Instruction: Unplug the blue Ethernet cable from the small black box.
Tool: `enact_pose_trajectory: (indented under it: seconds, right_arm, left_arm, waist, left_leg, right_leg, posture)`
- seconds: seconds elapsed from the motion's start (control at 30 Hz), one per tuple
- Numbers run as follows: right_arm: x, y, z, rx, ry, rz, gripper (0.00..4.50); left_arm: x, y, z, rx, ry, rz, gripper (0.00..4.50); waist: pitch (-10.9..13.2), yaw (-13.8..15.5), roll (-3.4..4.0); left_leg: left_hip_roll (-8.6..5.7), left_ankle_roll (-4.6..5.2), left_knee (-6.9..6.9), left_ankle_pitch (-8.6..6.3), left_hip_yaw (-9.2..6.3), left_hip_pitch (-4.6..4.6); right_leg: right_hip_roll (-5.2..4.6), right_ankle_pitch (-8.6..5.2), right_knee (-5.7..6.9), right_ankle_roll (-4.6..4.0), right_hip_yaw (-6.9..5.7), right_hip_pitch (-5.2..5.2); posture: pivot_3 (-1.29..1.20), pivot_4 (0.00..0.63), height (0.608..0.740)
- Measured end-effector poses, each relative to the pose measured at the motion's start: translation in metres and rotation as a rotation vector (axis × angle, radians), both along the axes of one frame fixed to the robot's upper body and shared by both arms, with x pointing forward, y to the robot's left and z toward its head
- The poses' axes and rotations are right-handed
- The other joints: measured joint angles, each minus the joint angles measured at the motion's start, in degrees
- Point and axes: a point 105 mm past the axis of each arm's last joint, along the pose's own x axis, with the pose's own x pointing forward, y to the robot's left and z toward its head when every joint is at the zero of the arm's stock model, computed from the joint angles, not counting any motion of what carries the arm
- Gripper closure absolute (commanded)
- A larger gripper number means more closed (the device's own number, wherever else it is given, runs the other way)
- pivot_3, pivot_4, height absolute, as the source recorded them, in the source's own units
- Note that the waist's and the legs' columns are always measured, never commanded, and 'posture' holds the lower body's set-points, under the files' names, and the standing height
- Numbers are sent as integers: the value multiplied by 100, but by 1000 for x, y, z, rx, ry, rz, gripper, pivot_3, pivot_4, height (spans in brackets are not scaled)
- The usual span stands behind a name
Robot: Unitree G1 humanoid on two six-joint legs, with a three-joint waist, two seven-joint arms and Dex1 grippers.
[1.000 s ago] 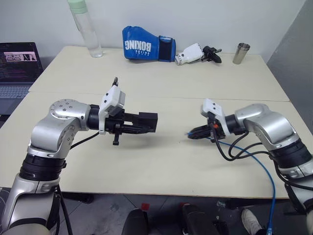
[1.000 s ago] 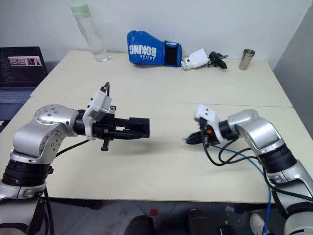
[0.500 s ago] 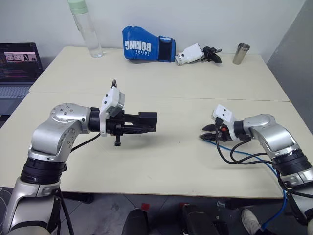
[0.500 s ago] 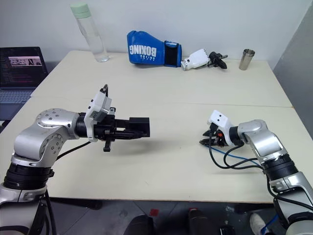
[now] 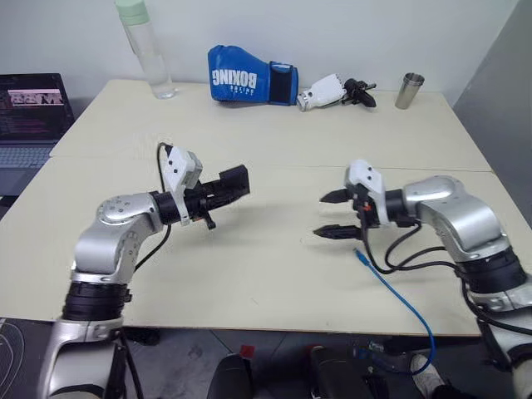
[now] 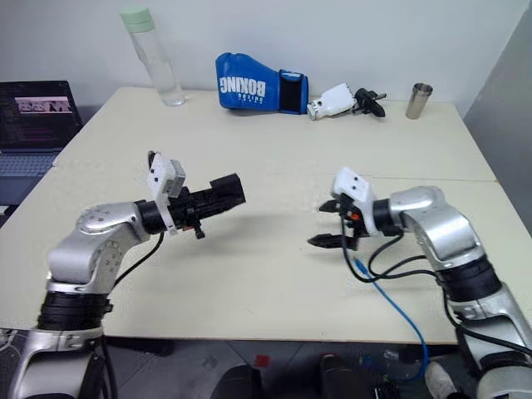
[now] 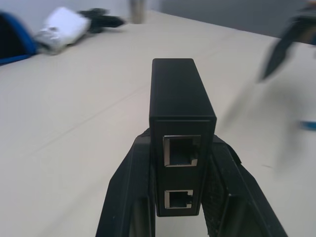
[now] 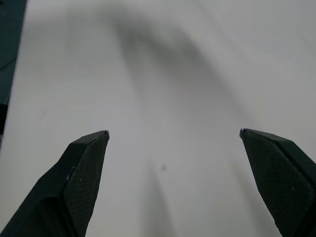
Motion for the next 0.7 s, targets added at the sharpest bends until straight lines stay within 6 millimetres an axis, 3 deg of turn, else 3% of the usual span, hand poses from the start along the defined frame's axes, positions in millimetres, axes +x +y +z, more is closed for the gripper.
enact_pose_trajectory:
  seconds: [0.13,0.3,0.6,0.7]
  right_arm:
    - [2,15,19,23,-48,3,0]
    - [7,33,18,34,-49,-6,0]
    - [15,35,15,29,-64,-45,0]
    - [16,34,15,25,-71,-50,0]
  left_arm:
    - [22,17,-20,-1,23,173,3709]
    - [43,25,-23,-26,-21,281,3709]
    - [59,28,-53,-56,5,387,3709]
    - [61,31,-58,-67,1,426,2806]
  waist:
    - [-1,21,-3]
    - [-2,33,-3]
    - [-2,28,-3]
    - [-2,28,-3]
  left_leg:
    - [-2,0,2,0,3,-9]
    - [-7,-1,6,1,6,-21]
    - [-7,-1,6,0,3,-26]
    - [-6,-1,6,1,-1,-30]
  right_leg:
    - [-5,0,-7,0,-8,-1]
    - [-15,2,-9,2,-16,-3]
    - [-14,2,-9,3,-38,-5]
    - [-15,2,-10,2,-56,-5]
  posture:
    - [0,150,740]
    - [0,150,740]
    - [0,150,740]
    - [0,150,740]
